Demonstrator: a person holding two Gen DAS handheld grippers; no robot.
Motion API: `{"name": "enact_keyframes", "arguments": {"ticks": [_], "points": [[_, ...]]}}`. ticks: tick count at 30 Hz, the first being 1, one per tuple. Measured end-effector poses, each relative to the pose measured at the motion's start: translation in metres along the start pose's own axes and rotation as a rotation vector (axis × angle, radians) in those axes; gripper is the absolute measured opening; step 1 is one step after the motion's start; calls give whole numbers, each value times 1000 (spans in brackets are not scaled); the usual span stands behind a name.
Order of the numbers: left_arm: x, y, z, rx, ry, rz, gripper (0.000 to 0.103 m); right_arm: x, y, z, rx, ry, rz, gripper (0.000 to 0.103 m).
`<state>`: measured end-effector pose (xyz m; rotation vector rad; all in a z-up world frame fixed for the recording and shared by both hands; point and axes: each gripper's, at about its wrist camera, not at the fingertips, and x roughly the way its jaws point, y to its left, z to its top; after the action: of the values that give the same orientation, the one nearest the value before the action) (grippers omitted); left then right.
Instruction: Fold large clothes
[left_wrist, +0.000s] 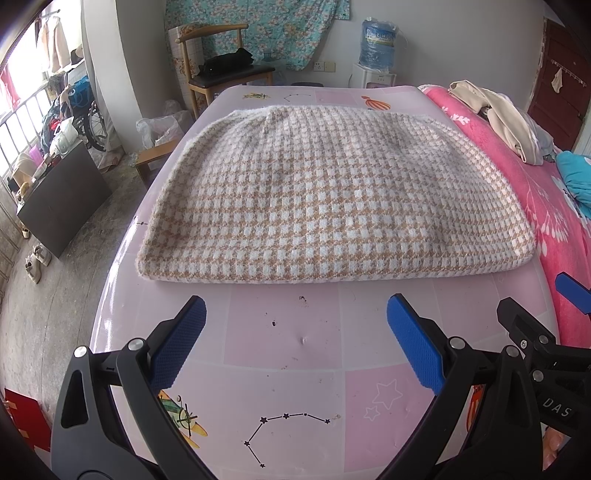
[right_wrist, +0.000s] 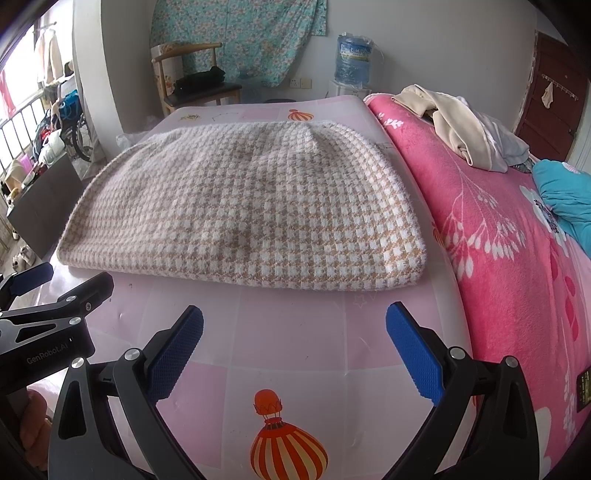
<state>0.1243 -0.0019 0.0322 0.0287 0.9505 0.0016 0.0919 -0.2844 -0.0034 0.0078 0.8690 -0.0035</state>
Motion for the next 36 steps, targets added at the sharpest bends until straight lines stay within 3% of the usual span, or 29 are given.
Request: {"name": "enact_keyframes", "arguments": {"ticks": [36], "points": [[-1,-1,0,-2,-1,-1,95,-1,-5,2,-1,-2,-7,97]]}}
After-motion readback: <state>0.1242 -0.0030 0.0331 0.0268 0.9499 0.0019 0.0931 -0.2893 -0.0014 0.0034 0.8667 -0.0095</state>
